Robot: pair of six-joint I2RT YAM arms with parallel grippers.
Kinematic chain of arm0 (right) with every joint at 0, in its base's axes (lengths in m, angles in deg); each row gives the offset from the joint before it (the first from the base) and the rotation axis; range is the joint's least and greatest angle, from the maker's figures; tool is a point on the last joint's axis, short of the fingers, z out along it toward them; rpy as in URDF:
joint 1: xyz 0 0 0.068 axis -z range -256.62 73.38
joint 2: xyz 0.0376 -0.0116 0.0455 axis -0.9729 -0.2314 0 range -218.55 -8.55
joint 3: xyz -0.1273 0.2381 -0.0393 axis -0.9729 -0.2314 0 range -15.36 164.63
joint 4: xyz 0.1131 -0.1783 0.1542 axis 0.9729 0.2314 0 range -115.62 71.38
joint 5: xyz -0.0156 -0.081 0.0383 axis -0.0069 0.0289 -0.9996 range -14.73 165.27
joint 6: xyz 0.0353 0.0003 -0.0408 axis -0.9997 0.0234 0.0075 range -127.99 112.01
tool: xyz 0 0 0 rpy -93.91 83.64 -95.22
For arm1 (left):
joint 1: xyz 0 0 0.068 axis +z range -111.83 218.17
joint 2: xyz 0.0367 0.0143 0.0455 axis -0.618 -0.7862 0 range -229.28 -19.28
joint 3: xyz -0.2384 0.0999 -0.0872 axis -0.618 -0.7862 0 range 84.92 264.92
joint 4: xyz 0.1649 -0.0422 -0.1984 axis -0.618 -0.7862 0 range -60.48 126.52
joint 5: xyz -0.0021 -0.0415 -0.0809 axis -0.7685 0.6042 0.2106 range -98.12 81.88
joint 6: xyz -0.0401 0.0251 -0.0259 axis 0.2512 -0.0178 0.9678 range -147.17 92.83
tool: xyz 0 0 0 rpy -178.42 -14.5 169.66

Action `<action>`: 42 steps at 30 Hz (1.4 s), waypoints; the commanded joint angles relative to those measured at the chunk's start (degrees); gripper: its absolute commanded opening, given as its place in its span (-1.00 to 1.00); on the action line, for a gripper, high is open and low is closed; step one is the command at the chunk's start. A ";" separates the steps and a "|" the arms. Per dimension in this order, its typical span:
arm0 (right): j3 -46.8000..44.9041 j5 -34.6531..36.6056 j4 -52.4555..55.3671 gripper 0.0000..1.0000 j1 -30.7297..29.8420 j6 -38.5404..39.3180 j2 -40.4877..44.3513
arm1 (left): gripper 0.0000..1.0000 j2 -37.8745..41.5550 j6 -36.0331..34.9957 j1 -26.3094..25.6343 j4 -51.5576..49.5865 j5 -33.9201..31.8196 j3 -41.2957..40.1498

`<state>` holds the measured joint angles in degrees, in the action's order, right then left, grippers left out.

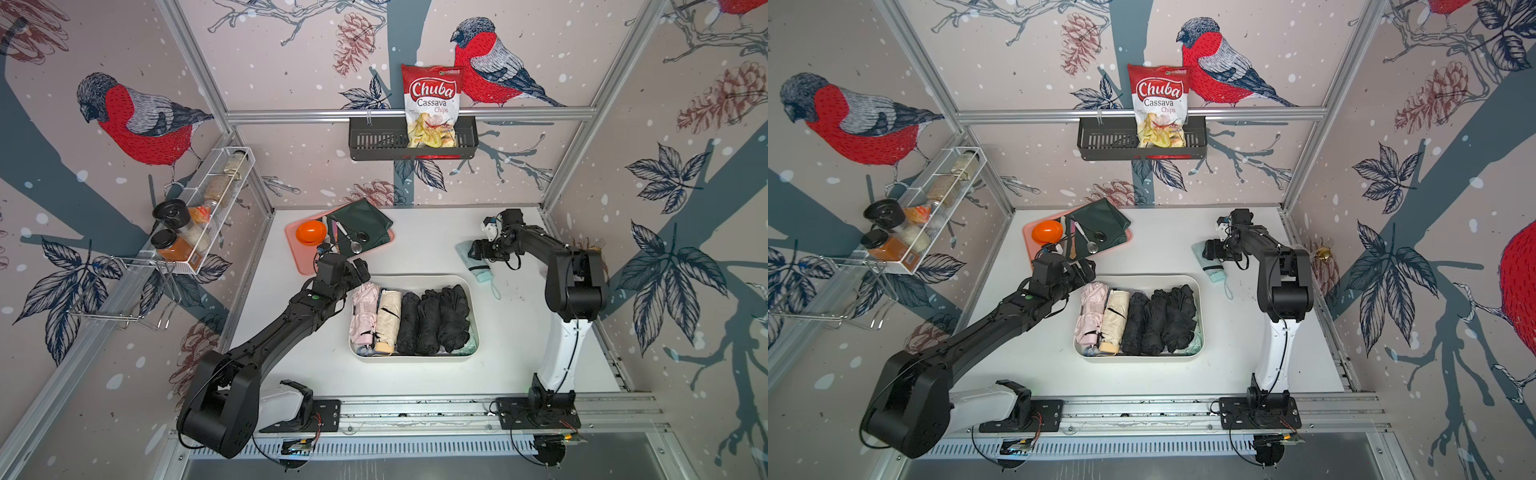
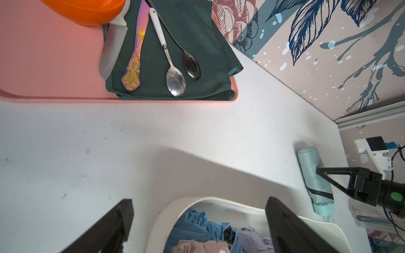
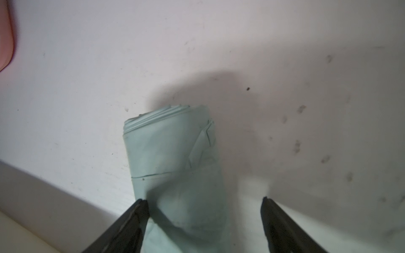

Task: Put the umbrella into the storage box
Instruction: Pick up the umbrella from the center of the board.

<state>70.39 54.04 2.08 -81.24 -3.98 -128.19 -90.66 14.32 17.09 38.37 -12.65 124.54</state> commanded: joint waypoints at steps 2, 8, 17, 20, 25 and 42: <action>-1.16 -4.19 1.66 0.61 -0.54 1.88 -0.38 | 0.95 0.35 -1.06 0.34 0.26 -0.33 -0.01; -1.18 -2.74 2.22 0.39 -1.69 2.05 -1.22 | 0.95 0.45 -0.90 0.34 0.73 0.02 -0.05; 1.27 -1.16 3.90 0.62 -3.51 3.02 0.72 | 0.95 1.17 -1.07 0.43 0.48 -0.08 -0.09; 2.76 -3.39 4.34 0.66 -2.71 2.43 0.01 | 0.95 1.34 -1.04 0.42 0.61 -0.12 -0.24; 4.24 -7.11 4.53 0.56 -0.62 1.26 -2.85 | 0.95 1.48 -1.07 0.43 0.54 -0.12 -0.29; 3.40 -8.21 4.99 -0.22 -1.30 4.02 -1.36 | 0.95 1.02 -0.98 0.43 0.61 -0.39 -0.01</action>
<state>73.49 44.97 5.76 -81.94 -1.71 -130.96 -89.63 14.32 17.31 38.39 -12.65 124.32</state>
